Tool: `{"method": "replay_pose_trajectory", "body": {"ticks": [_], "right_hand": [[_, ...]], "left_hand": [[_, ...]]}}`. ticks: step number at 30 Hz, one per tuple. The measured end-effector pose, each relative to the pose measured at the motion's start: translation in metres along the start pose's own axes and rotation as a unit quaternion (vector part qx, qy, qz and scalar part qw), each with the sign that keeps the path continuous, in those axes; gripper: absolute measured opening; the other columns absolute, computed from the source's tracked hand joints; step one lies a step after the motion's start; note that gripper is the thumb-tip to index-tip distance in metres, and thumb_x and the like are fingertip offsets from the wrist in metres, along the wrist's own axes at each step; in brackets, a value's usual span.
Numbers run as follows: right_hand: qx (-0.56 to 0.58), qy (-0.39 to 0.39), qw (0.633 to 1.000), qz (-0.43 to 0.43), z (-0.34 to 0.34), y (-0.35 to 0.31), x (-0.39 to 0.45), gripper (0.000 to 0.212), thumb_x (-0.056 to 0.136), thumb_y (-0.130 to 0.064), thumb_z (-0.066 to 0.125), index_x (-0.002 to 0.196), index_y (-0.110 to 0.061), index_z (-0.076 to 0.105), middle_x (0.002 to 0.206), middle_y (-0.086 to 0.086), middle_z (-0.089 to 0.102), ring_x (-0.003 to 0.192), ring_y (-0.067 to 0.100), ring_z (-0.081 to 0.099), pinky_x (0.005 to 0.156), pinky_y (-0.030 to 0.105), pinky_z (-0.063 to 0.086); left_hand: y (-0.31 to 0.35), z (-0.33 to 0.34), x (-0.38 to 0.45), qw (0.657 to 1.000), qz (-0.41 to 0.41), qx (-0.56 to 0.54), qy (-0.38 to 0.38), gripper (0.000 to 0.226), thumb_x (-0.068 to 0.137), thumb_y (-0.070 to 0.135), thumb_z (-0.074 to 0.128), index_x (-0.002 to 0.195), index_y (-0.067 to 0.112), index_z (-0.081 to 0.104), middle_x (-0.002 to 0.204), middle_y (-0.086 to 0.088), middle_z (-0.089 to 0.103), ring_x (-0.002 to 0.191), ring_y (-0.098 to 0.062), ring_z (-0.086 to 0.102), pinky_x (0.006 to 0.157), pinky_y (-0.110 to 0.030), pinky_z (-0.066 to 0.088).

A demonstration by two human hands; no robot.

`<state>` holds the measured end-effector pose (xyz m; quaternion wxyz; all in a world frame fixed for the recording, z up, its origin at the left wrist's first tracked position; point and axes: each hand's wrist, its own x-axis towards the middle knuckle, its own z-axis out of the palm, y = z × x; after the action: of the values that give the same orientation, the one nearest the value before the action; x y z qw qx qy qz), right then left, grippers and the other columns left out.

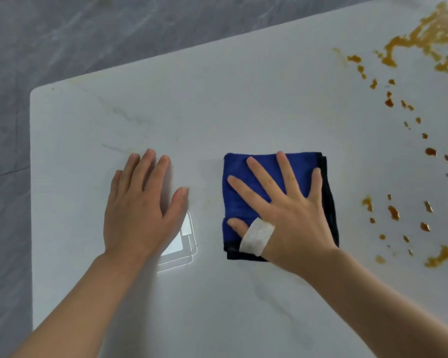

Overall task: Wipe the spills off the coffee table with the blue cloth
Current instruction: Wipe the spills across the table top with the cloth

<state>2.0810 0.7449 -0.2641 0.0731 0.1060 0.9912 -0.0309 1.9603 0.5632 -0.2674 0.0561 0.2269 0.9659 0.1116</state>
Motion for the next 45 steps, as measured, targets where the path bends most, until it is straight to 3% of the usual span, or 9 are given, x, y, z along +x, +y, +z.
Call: {"method": "replay_pose_trajectory", "body": {"ticks": [6, 11, 15, 20, 24, 31, 35, 41, 45], "right_hand": [[0.026, -0.012, 0.995, 0.092, 0.001, 0.015, -0.049, 0.07, 0.084, -0.068, 0.017, 0.144, -0.033, 0.03, 0.154, 0.004, 0.026, 0.141, 0.041, 0.014, 0.099, 0.076, 0.016], [0.035, -0.015, 0.999, 0.004, 0.007, -0.03, -0.08, 0.071, 0.077, -0.07, 0.035, 0.137, -0.032, 0.039, 0.148, 0.008, 0.037, 0.134, 0.05, 0.027, 0.092, 0.079, 0.022], [0.031, -0.011, 0.999, -0.04, 0.007, -0.032, -0.042, 0.066, 0.082, -0.072, 0.025, 0.138, -0.039, 0.038, 0.151, 0.0, 0.034, 0.138, 0.044, 0.024, 0.095, 0.077, 0.021], [0.037, -0.011, 0.994, 0.102, -0.004, 0.035, 0.023, 0.077, 0.071, -0.083, -0.001, 0.141, -0.053, -0.003, 0.157, -0.013, -0.007, 0.143, 0.027, -0.016, 0.106, 0.067, -0.006], [0.008, -0.037, 0.984, 0.174, -0.003, 0.068, -0.019, 0.078, 0.067, -0.082, -0.011, 0.138, -0.051, -0.02, 0.153, -0.014, -0.023, 0.141, 0.025, -0.024, 0.109, 0.067, -0.003], [0.027, -0.055, 0.998, 0.026, 0.006, -0.022, -0.101, 0.075, 0.074, -0.077, 0.033, 0.135, -0.033, 0.042, 0.145, 0.009, 0.041, 0.131, 0.05, 0.031, 0.089, 0.079, 0.027], [0.019, -0.033, 0.999, -0.018, 0.008, -0.021, -0.075, 0.069, 0.08, -0.075, 0.029, 0.137, -0.038, 0.04, 0.149, 0.003, 0.036, 0.135, 0.046, 0.027, 0.092, 0.078, 0.024], [0.004, -0.052, 0.994, 0.099, 0.003, 0.009, -0.058, 0.071, 0.082, -0.073, 0.01, 0.145, -0.042, 0.016, 0.157, -0.002, 0.016, 0.144, 0.037, 0.006, 0.103, 0.073, 0.011], [0.021, -0.043, 0.995, 0.086, 0.011, -0.003, -0.114, 0.072, 0.084, -0.072, 0.015, 0.144, -0.034, 0.024, 0.154, 0.005, 0.025, 0.14, 0.043, 0.015, 0.098, 0.076, 0.018]], "left_hand": [[-0.002, 0.003, 0.001, 1.0, 0.007, -0.005, 0.013, 0.068, 0.085, 0.058, 0.026, 0.144, 0.023, 0.032, 0.156, 0.002, 0.022, 0.145, -0.016, 0.009, 0.118, -0.036, 0.006], [0.0, 0.003, 0.002, 1.0, 0.011, 0.0, 0.015, 0.066, 0.086, 0.054, 0.03, 0.144, 0.021, 0.032, 0.155, 0.0, 0.023, 0.145, -0.018, 0.01, 0.118, -0.037, 0.007], [0.001, 0.003, 0.001, 1.0, 0.008, 0.003, 0.007, 0.069, 0.085, 0.056, 0.026, 0.145, 0.021, 0.03, 0.156, 0.001, 0.021, 0.145, -0.017, 0.008, 0.119, -0.038, 0.007], [-0.001, 0.003, 0.001, 1.0, 0.007, 0.004, 0.015, 0.07, 0.084, 0.058, 0.024, 0.144, 0.023, 0.031, 0.156, 0.002, 0.022, 0.145, -0.015, 0.008, 0.118, -0.036, 0.005], [-0.002, 0.002, 0.003, 1.0, 0.012, 0.006, 0.02, 0.073, 0.083, 0.059, 0.022, 0.143, 0.02, 0.034, 0.155, -0.001, 0.025, 0.145, -0.02, 0.012, 0.118, -0.038, 0.008], [0.0, 0.002, 0.001, 1.0, 0.012, 0.009, 0.011, 0.069, 0.085, 0.055, 0.027, 0.144, 0.02, 0.032, 0.156, 0.0, 0.022, 0.145, -0.02, 0.011, 0.118, -0.037, 0.007], [0.0, 0.003, 0.001, 1.0, 0.016, 0.01, 0.005, 0.07, 0.085, 0.056, 0.026, 0.145, 0.021, 0.03, 0.156, 0.0, 0.02, 0.145, -0.018, 0.008, 0.118, -0.037, 0.005], [-0.005, 0.005, 0.001, 1.0, 0.018, 0.003, 0.023, 0.068, 0.085, 0.055, 0.029, 0.143, 0.021, 0.034, 0.155, -0.001, 0.024, 0.145, -0.019, 0.011, 0.118, -0.039, 0.009], [-0.006, 0.006, 0.003, 0.999, 0.027, 0.008, 0.02, 0.069, 0.085, 0.056, 0.028, 0.143, 0.019, 0.033, 0.155, -0.003, 0.023, 0.145, -0.021, 0.011, 0.117, -0.04, 0.01]]}}
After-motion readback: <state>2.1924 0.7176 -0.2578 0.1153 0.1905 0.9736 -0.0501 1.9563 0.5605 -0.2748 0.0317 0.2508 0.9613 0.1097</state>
